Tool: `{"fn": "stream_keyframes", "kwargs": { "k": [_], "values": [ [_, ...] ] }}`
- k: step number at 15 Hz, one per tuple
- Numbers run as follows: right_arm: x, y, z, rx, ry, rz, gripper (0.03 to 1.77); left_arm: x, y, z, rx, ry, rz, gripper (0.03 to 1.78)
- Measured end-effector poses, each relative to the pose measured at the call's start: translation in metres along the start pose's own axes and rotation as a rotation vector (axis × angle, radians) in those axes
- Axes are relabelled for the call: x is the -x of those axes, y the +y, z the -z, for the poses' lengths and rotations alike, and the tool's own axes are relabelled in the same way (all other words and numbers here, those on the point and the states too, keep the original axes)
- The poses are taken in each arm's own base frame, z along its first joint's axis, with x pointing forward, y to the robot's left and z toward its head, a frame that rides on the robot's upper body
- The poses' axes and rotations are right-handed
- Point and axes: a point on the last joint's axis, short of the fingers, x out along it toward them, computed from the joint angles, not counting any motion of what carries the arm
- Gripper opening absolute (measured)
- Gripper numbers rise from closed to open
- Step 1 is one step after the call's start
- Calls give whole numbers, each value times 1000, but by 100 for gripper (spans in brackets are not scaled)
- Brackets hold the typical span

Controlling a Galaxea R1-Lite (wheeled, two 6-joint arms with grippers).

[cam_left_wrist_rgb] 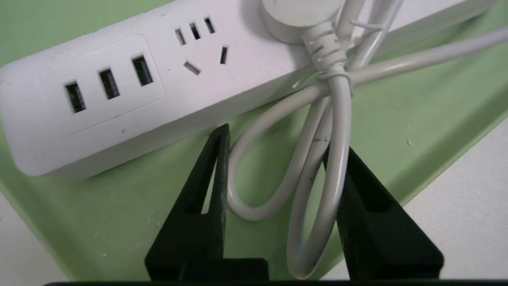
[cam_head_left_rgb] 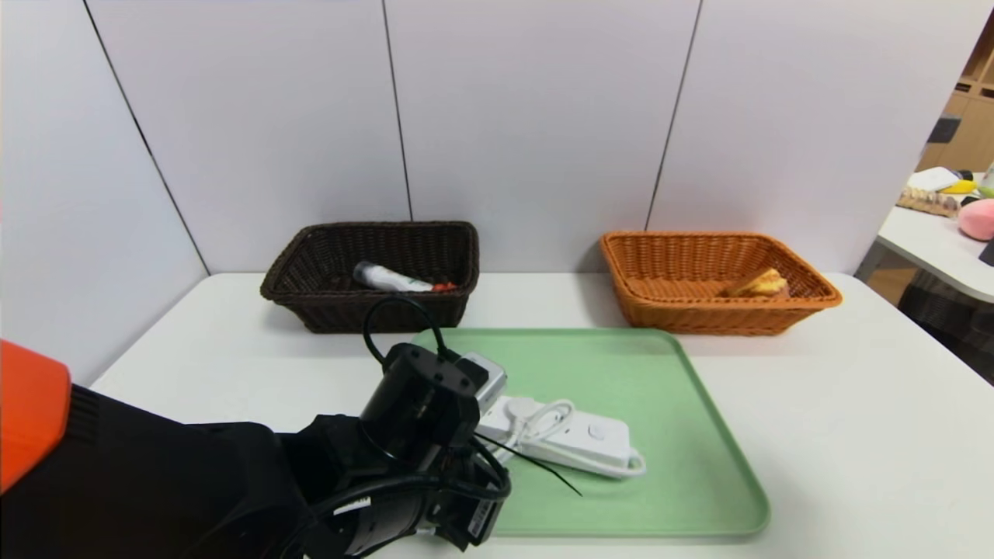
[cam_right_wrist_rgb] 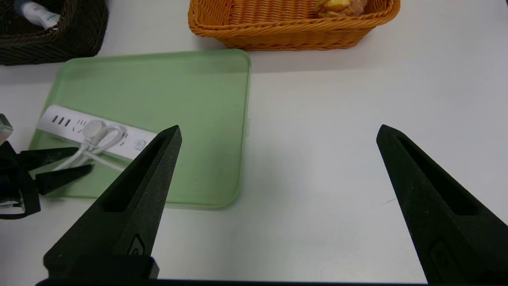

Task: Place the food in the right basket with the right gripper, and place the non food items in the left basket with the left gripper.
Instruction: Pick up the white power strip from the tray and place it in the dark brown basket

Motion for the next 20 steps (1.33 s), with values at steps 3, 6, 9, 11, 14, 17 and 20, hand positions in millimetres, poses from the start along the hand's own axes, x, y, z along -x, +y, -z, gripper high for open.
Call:
{"fn": "stream_keyframes", "kwargs": {
  "k": [3, 6, 9, 11, 14, 17, 20],
  "values": [
    [3, 0, 2, 0, -3, 0, 169, -6, -1, 0, 11, -21, 2, 15],
    [4, 0, 3, -1, -6, -1, 169, -7, -1, 2, 5, -17, 1, 15],
    [5, -1, 5, -1, -3, -1, 169, -7, -1, 2, 2, -16, 1, 15],
    [6, -1, 7, -1, -3, -1, 169, -5, -2, -1, 0, -31, 5, 15],
    [6, -2, 14, -2, 11, 1, 169, 6, -7, -6, -9, -66, 25, 15],
    [7, -2, 17, -11, 13, 1, 169, 15, -9, -12, -11, -107, 1, 15],
    [8, -2, 18, -16, 8, -1, 169, 22, -10, -17, -8, -139, -7, 15]
  ]
}}
